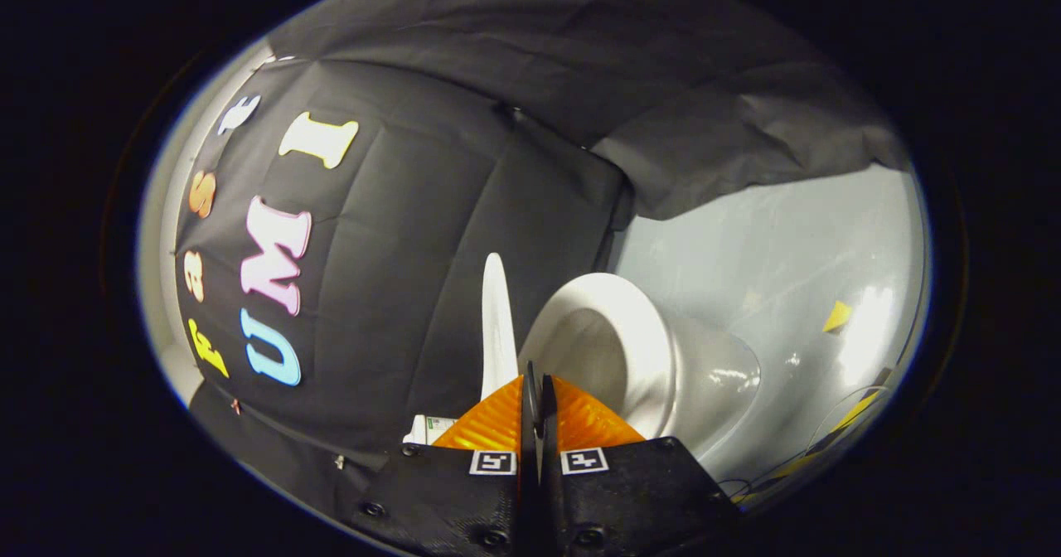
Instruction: Open the toilet lid.
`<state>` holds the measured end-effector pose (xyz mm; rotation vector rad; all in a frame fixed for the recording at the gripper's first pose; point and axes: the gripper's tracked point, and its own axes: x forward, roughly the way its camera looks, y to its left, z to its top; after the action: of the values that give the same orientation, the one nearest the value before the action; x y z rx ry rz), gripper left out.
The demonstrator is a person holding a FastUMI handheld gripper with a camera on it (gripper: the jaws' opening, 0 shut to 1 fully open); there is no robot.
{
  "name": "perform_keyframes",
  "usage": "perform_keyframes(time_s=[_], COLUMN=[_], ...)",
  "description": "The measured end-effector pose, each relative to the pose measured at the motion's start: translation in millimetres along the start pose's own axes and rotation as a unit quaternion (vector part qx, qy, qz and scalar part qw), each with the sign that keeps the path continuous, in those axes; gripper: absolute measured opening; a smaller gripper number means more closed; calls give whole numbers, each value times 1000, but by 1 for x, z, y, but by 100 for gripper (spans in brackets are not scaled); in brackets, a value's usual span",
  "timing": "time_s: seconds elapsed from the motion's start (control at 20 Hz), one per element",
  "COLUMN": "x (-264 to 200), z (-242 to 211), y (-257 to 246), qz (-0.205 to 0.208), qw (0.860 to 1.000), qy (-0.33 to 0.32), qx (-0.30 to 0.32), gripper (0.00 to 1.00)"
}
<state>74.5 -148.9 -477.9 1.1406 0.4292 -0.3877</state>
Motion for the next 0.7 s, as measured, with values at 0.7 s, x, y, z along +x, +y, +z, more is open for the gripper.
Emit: perform_keyframes(time_s=[0.7], x=[-61], z=[-76], y=[192], qz=[9], qw=[953], qy=[-47], qx=[-298], gripper=[6])
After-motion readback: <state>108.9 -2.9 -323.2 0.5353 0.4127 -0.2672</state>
